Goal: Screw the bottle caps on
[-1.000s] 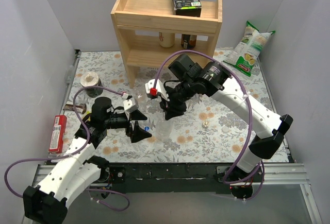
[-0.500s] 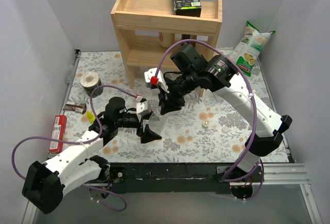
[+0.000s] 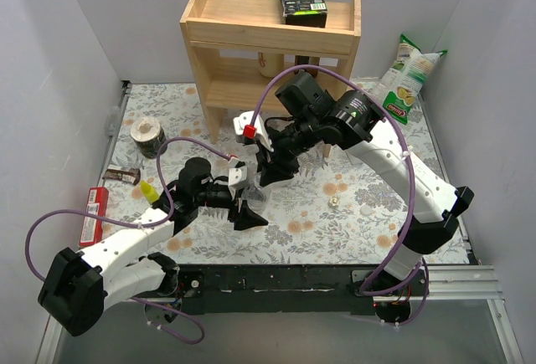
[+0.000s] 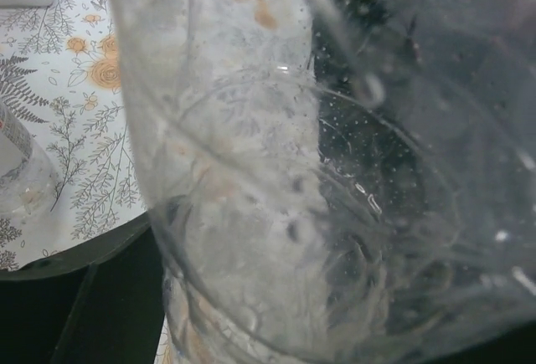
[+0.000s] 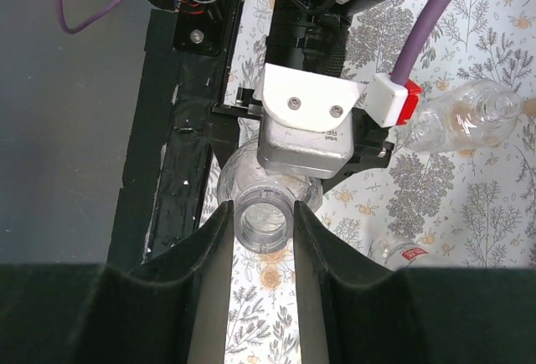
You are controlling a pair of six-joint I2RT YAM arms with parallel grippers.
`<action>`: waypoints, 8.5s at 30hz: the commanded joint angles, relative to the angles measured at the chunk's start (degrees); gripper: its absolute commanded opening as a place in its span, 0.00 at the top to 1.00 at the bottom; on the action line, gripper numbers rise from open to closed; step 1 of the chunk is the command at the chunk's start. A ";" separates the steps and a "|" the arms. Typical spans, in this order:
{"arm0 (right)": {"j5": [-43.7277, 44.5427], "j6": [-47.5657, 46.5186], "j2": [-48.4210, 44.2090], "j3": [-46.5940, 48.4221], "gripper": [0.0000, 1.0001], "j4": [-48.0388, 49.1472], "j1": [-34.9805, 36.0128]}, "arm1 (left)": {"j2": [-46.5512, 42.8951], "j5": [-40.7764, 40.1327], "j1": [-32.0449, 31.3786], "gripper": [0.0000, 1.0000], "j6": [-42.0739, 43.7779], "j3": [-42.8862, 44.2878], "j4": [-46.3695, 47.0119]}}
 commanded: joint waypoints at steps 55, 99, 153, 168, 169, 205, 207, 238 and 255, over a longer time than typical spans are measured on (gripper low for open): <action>11.67 -18.94 20.80 -28.54 0.38 32.16 4.94 | -22.84 -15.13 47.84 0.98 -21.38 22.21 -21.03; 15.37 -12.87 23.72 -25.11 0.67 34.36 6.87 | -19.68 -6.25 47.40 0.87 -19.98 16.85 -12.68; 8.60 -21.38 -6.71 -12.37 0.77 -2.11 7.05 | 0.98 -8.00 -6.04 1.00 15.62 -13.21 15.10; 11.06 -25.87 -7.15 -18.09 0.76 1.41 9.15 | 0.01 -7.66 -6.30 1.00 15.10 -11.10 14.40; 10.88 -26.31 -6.89 -17.82 0.77 0.88 9.24 | 0.19 -7.92 -6.30 1.00 15.01 -10.93 14.31; 20.02 -24.12 -4.42 -22.39 0.83 -2.29 13.11 | -0.78 -13.54 -6.48 1.00 16.05 -9.61 8.86; 20.72 -25.08 -4.95 -22.83 0.84 -2.29 13.37 | -0.95 -13.54 -6.48 1.00 16.93 -9.87 7.81; 15.28 -3.38 5.50 -18.09 0.87 -2.11 12.68 | -3.86 -24.79 -6.48 1.00 12.72 -16.02 22.83; 17.91 -1.00 7.44 -14.21 0.71 -2.11 10.47 | -4.38 -26.64 -6.66 1.00 11.67 -16.99 20.64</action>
